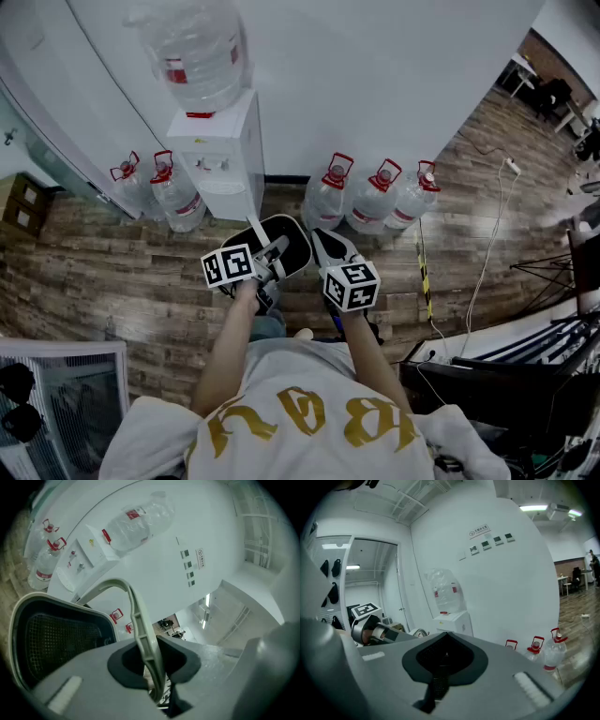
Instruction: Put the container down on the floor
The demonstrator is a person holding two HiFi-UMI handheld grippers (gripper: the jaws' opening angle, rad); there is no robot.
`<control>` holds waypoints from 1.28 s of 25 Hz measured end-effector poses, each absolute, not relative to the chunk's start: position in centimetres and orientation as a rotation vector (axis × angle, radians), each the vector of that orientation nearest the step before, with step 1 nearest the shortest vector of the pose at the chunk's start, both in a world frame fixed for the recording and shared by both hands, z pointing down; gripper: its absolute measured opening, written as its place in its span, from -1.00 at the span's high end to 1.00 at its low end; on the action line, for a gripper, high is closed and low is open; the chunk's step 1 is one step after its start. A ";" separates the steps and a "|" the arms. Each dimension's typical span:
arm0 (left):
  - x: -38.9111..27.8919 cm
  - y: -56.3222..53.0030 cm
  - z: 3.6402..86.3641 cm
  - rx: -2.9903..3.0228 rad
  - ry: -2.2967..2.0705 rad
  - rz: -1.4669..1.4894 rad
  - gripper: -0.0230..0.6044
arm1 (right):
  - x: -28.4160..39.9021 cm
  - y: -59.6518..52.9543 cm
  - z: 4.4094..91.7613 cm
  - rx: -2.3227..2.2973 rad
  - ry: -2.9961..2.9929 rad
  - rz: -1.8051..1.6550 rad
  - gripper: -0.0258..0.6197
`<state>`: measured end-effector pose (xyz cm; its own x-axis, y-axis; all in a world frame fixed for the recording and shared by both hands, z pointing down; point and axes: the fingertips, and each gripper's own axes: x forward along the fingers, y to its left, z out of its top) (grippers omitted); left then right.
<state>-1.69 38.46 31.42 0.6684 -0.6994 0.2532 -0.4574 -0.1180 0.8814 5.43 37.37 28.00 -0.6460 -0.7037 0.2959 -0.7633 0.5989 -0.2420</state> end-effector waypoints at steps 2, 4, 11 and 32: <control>-2.1 38.7 31.5 1.756 -0.933 -0.272 0.75 | 5.2 37.4 28.0 1.228 -2.652 0.512 0.83; -2.4 38.8 31.6 1.753 -0.935 -0.275 0.75 | 5.0 37.3 28.0 1.230 -2.648 0.499 0.83; -2.9 39.3 31.8 1.740 -0.956 -0.270 0.75 | 5.2 37.7 28.1 1.235 -2.634 0.480 0.83; -5.1 32.9 36.7 1.650 -0.962 -0.200 0.75 | 6.5 30.1 32.2 1.268 -2.546 0.554 0.83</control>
